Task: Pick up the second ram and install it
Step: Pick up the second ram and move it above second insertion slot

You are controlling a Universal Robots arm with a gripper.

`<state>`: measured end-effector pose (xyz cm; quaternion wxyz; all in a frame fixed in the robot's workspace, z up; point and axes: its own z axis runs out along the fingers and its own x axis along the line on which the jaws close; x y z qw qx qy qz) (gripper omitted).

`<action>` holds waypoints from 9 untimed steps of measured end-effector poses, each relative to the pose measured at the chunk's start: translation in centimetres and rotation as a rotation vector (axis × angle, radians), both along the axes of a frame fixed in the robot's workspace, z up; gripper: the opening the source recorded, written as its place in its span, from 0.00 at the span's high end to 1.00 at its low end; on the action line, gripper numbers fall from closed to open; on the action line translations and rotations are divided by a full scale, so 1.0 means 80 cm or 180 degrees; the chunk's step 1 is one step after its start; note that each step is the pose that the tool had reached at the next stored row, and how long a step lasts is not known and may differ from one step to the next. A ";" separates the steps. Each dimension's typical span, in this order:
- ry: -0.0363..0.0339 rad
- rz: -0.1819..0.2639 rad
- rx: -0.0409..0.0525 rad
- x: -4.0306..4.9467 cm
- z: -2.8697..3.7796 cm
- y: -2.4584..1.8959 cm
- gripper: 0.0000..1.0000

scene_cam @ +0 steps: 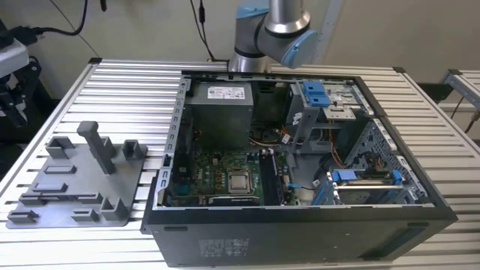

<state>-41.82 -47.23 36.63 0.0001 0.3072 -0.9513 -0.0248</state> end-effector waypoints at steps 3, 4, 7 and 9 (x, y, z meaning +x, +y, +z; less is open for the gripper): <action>0.0000 0.0177 0.0000 0.000 -0.0003 0.0000 0.89; 0.0000 0.0235 0.0000 0.000 -0.0007 0.0000 0.89; 0.0000 0.0406 0.0001 0.000 -0.0030 0.0000 0.89; 0.0000 0.0526 0.0002 0.000 -0.0036 0.0000 0.89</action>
